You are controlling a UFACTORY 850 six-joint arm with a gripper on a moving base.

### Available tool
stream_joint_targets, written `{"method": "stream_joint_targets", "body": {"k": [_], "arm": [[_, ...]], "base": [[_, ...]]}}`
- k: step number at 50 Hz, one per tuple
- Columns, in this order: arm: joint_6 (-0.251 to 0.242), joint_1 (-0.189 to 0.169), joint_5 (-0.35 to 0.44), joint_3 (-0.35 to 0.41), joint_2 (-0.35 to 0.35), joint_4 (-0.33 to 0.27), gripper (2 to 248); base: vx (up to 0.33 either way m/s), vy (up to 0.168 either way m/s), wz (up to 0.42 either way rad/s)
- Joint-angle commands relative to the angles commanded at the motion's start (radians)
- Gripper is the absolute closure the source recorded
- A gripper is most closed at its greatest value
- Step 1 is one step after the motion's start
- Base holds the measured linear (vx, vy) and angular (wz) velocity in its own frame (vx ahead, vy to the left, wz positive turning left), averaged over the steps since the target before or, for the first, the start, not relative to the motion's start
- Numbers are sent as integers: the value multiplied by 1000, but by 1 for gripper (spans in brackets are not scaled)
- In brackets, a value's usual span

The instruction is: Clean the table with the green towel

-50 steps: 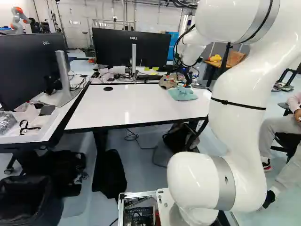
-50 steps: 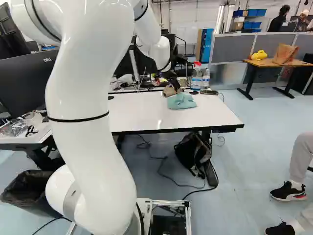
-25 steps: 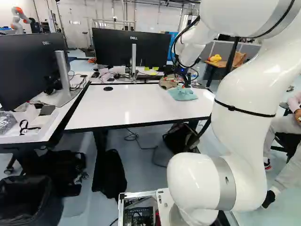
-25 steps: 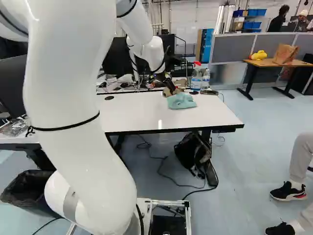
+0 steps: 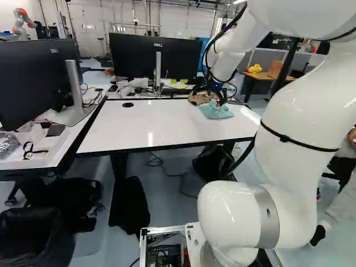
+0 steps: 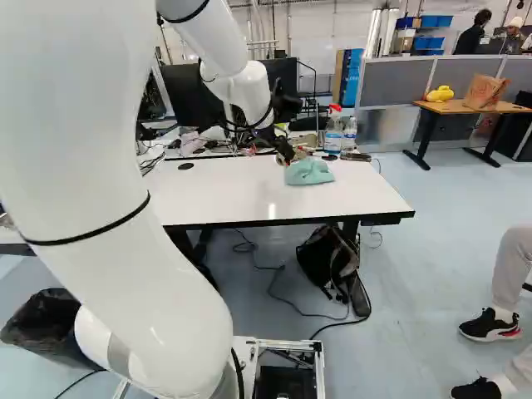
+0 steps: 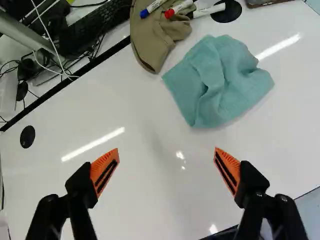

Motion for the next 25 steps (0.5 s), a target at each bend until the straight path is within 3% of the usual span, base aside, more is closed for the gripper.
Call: {"method": "stream_joint_targets", "body": {"k": [12, 25], "arm": [[0, -5, 0, 58, 55, -42, 3], [0, -8, 0, 75, 72, -42, 3]], "base": [[0, 0, 0], [0, 0, 0]]}}
